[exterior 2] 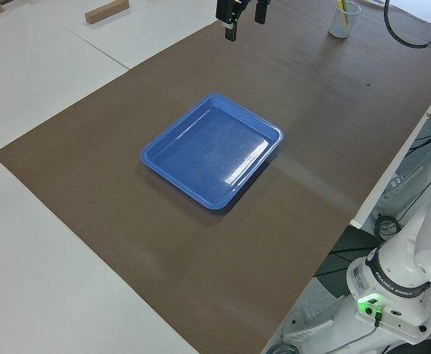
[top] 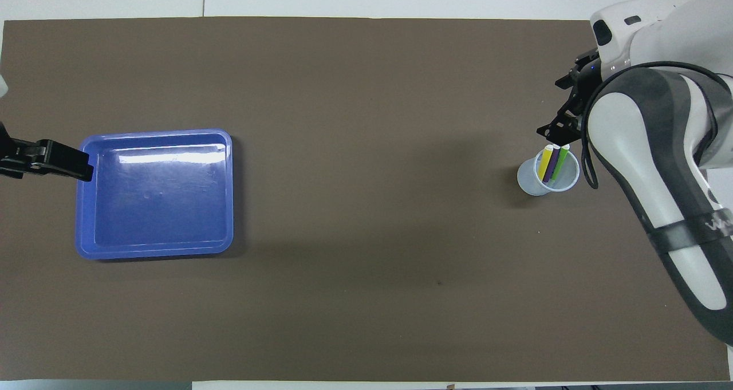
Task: Right arm passes pens to left for tray arrangement
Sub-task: 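Grasp the yellow pen from the white cup with the right gripper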
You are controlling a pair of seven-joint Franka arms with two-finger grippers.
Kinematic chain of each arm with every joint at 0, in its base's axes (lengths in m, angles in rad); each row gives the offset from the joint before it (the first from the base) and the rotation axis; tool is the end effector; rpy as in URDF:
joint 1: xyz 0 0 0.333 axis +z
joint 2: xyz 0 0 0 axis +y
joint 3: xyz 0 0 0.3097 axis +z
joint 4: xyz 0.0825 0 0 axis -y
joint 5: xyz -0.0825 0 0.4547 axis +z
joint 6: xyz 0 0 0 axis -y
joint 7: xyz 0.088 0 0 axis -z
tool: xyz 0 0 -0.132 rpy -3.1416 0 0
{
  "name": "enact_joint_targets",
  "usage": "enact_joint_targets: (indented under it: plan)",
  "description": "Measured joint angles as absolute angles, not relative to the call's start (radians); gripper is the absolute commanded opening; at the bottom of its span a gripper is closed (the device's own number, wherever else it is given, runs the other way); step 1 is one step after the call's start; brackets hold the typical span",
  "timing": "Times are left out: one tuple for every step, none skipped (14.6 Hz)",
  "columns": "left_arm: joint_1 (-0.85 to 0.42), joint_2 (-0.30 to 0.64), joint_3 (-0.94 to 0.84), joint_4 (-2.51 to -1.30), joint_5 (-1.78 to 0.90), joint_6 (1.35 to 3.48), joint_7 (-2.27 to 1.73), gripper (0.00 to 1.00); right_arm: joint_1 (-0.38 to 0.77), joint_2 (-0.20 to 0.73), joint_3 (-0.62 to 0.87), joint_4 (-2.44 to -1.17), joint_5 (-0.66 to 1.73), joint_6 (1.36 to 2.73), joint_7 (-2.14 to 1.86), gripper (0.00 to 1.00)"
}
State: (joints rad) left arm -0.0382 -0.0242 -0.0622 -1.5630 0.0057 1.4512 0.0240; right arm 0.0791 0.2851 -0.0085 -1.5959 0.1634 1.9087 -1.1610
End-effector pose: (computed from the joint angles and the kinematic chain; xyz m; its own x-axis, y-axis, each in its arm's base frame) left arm 0.5999 -0.0600 0.6024 0.9885 -0.1229 -0.0877 -0.1238 -0.9923 -0.0051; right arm 0.7135 0.0665 0.4184 0.3795 0.9131 0.1493 0.9250 -0.3781 -0.0391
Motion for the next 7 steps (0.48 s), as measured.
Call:
enact_joint_targets:
  plan:
    - [-0.038,-0.024,-0.062,-1.563,0.006,1.451,0.024,1.00,0.077,0.301,-0.002,-1.596,0.165,1.911,-1.196,1.00]
    - [-0.038,-0.024,-0.062,-1.563,0.006,1.451,0.024,1.00,0.076,0.313,0.003,-1.599,0.166,1.918,-1.221,1.00]
    - [-0.038,-0.024,-0.062,-1.563,0.006,1.451,0.024,1.00,0.076,0.320,0.006,-1.605,0.167,1.928,-1.253,1.00]
    - [-0.038,-0.024,-0.062,-1.563,0.006,1.451,0.024,1.00,0.073,0.322,0.006,-1.613,0.167,1.933,-1.293,1.00]
    - [-0.038,-0.024,-0.062,-1.563,0.006,1.451,0.024,1.00,0.067,0.321,0.006,-1.623,0.167,1.934,-1.338,1.00]
    - [-0.038,-0.024,-0.062,-1.563,0.006,1.451,0.024,1.00,0.057,0.318,0.006,-1.641,0.168,1.944,-1.387,0.99]
    - [-0.038,-0.024,-0.062,-1.563,0.006,1.451,0.024,1.00,0.042,0.310,0.007,-1.674,0.171,1.978,-1.436,0.99]
